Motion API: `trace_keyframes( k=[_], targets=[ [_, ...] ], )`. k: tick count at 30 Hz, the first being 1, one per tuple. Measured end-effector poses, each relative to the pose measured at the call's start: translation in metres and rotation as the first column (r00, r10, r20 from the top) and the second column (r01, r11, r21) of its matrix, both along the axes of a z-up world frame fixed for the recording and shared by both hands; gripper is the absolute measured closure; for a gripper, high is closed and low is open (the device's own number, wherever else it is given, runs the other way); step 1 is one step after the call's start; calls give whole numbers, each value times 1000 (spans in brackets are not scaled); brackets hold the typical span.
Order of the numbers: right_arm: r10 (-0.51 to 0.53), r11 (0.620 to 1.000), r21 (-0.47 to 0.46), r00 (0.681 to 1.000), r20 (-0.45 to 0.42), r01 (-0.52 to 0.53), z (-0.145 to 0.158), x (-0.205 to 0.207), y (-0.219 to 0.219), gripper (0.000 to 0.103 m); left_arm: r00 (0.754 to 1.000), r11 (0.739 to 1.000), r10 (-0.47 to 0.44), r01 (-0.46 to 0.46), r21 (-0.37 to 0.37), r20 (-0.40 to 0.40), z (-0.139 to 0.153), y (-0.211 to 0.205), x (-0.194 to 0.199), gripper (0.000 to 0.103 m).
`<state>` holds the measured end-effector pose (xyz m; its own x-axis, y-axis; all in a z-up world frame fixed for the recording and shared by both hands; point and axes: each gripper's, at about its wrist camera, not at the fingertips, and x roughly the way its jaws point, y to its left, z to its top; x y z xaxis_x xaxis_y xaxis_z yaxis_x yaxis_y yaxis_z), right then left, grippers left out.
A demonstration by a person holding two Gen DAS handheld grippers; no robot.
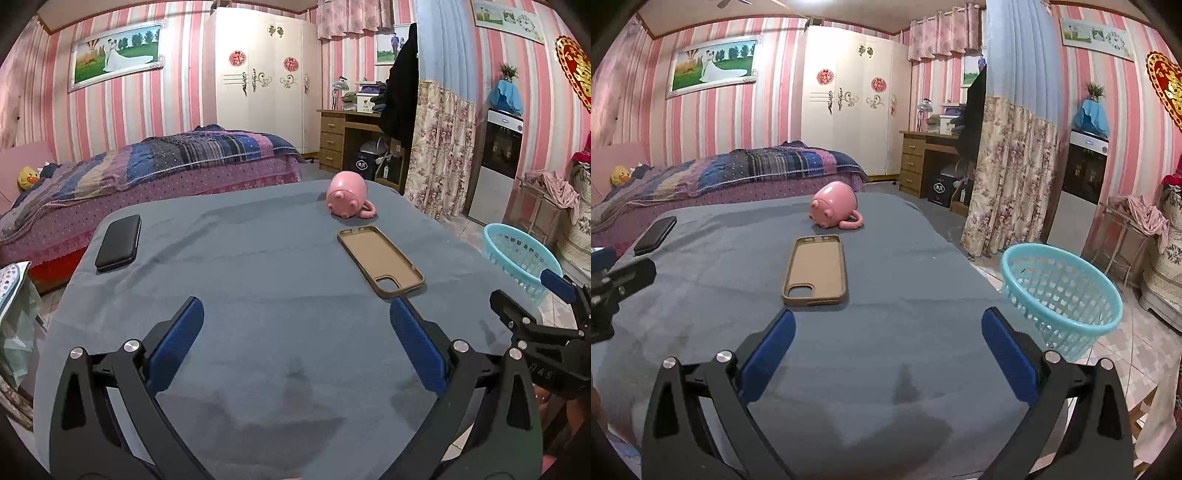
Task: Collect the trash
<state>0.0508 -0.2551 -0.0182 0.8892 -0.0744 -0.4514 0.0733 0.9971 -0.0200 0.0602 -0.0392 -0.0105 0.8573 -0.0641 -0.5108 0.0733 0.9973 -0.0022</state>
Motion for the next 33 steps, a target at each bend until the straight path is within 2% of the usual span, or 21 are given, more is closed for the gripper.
trace_keyframes(
  k=[8,18,33],
  targets=[
    [-9,998,66,1000,-8,10,-3,3,-9,4,1000,1000,-6,6,-14,-10,-7,2,1,5],
    [14,999,33,1000,8,-15,-4,2,1,4,1000,1000,-10,10,-7,-8,-9,-1,2,5],
    [35,999,30,999,18,-35,-3,1,2,4,1000,1000,-1,2,-9,15,-4,-3,-3,5]
  ],
)
